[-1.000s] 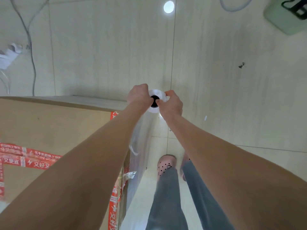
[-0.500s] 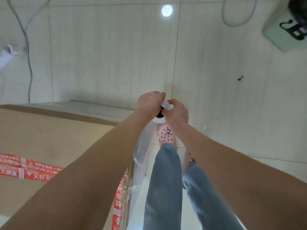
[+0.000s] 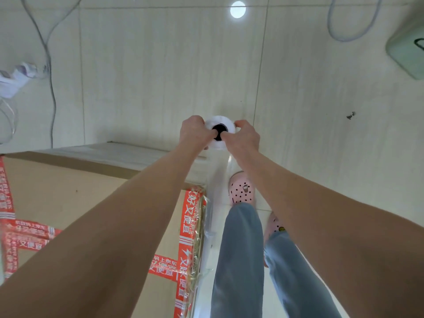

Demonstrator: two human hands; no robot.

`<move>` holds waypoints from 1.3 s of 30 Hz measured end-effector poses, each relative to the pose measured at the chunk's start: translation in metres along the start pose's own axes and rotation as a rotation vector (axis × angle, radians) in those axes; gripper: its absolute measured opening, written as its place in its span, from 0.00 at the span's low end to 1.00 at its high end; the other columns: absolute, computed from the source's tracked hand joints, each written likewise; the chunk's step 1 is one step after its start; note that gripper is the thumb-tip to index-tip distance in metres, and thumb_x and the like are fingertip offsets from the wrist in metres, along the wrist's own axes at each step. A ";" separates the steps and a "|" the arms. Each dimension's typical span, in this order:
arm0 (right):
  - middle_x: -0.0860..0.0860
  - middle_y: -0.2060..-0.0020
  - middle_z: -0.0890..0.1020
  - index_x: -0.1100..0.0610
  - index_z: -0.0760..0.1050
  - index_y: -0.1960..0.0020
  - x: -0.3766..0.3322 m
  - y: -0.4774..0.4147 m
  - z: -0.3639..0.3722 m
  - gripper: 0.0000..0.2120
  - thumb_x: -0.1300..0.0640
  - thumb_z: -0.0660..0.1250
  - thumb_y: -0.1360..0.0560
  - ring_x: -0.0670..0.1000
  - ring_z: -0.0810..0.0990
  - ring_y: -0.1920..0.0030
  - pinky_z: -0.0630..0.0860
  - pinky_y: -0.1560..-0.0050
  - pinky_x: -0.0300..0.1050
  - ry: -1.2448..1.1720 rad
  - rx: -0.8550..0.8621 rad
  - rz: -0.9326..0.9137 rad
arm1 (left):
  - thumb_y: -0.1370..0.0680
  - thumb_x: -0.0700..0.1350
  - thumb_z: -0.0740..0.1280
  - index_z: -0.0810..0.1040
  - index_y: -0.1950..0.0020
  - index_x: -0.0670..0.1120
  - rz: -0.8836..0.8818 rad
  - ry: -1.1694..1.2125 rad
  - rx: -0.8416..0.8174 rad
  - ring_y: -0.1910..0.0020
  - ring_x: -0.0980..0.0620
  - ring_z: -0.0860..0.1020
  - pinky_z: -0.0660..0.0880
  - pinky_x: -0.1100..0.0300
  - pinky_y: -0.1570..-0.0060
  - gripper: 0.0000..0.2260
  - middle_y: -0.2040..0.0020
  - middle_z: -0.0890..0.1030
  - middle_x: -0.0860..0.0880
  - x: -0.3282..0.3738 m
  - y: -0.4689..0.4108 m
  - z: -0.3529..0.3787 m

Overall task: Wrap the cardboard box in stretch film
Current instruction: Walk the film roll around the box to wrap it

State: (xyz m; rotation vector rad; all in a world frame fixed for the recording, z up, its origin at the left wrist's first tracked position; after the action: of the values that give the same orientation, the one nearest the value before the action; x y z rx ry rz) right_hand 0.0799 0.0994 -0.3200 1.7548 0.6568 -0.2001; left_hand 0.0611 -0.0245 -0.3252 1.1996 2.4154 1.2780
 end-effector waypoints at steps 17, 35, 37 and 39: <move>0.47 0.46 0.79 0.52 0.72 0.40 -0.037 -0.014 0.013 0.16 0.60 0.65 0.26 0.49 0.76 0.54 0.67 0.61 0.38 0.200 0.034 -0.146 | 0.25 0.42 0.64 0.73 0.41 0.46 0.458 -0.426 0.127 0.53 0.44 0.77 0.71 0.55 0.61 0.12 0.48 0.76 0.46 0.012 -0.016 -0.025; 0.49 0.48 0.75 0.52 0.67 0.34 -0.091 -0.027 0.051 0.21 0.57 0.66 0.26 0.52 0.77 0.51 0.71 0.56 0.42 0.199 0.014 -0.142 | 0.30 0.47 0.68 0.72 0.63 0.44 -0.145 0.300 0.136 0.64 0.43 0.83 0.81 0.48 0.58 0.09 0.61 0.83 0.42 -0.012 -0.043 -0.063; 0.47 0.56 0.73 0.52 0.69 0.37 -0.094 -0.026 0.055 0.18 0.57 0.66 0.26 0.51 0.76 0.57 0.69 0.63 0.40 0.150 -0.011 -0.060 | 0.29 0.47 0.69 0.74 0.59 0.41 -0.199 0.387 0.061 0.69 0.47 0.82 0.82 0.52 0.59 0.10 0.63 0.82 0.44 -0.020 -0.044 -0.065; 0.47 0.56 0.73 0.51 0.71 0.42 -0.095 -0.027 0.058 0.14 0.59 0.66 0.26 0.51 0.76 0.59 0.68 0.68 0.38 0.147 -0.016 -0.062 | 0.29 0.46 0.70 0.73 0.54 0.40 -0.164 0.359 -0.004 0.68 0.48 0.81 0.81 0.55 0.61 0.11 0.60 0.81 0.44 -0.023 -0.046 -0.067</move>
State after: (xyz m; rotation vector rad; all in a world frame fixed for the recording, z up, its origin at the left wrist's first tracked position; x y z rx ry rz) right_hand -0.0012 0.0187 -0.3161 1.7464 0.8170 -0.1086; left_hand 0.0185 -0.0977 -0.3231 0.8048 2.6832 1.5563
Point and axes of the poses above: each hand's wrist, its own y-axis away from the middle knuckle, its own z-axis out of the palm, x = y × z, the point moved 2 cm from there along -y, towards the middle knuckle
